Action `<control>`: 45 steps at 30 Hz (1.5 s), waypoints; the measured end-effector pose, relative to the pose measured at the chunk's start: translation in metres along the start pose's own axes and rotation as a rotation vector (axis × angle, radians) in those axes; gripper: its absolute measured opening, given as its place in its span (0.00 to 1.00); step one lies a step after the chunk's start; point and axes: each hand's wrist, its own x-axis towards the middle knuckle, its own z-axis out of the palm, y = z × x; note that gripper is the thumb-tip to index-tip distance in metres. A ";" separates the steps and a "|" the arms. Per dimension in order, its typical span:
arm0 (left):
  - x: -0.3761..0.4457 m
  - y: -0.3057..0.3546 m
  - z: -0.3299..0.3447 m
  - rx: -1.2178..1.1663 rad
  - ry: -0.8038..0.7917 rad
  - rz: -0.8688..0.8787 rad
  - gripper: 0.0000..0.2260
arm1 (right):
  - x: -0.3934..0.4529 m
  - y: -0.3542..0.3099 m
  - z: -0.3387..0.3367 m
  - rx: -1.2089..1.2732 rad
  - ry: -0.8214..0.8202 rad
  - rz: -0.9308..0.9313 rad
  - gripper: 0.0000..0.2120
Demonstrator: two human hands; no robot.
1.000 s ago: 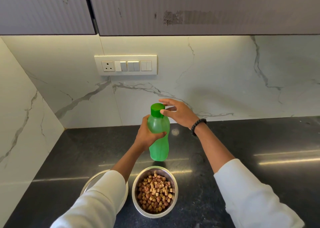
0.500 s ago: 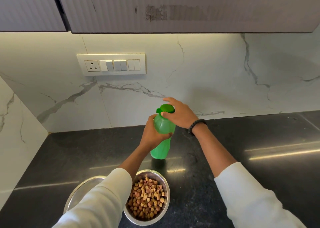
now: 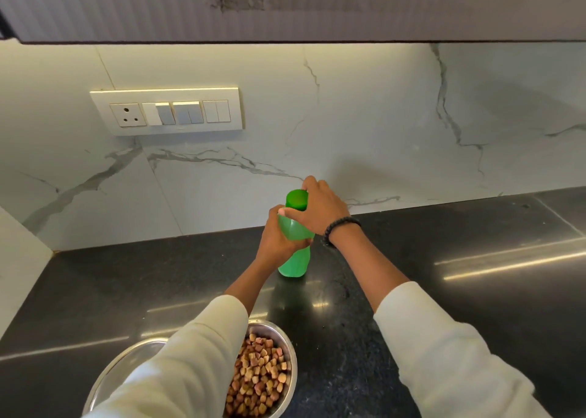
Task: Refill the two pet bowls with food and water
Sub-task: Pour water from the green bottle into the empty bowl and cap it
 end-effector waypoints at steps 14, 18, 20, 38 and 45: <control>0.022 -0.011 0.006 0.055 -0.016 -0.051 0.46 | 0.017 0.004 0.003 -0.050 -0.032 0.035 0.31; 0.021 -0.009 0.010 0.087 -0.024 -0.074 0.49 | 0.013 -0.003 0.007 -0.191 0.137 0.052 0.30; 0.022 -0.008 0.012 0.083 -0.017 -0.077 0.49 | 0.012 -0.006 0.012 -0.152 0.159 0.062 0.32; 0.017 -0.003 0.001 0.147 -0.092 -0.107 0.54 | 0.005 0.007 -0.014 -0.009 0.079 0.078 0.30; -0.013 -0.004 -0.034 0.091 -0.053 -0.137 0.45 | -0.031 0.006 0.009 0.228 0.330 0.040 0.16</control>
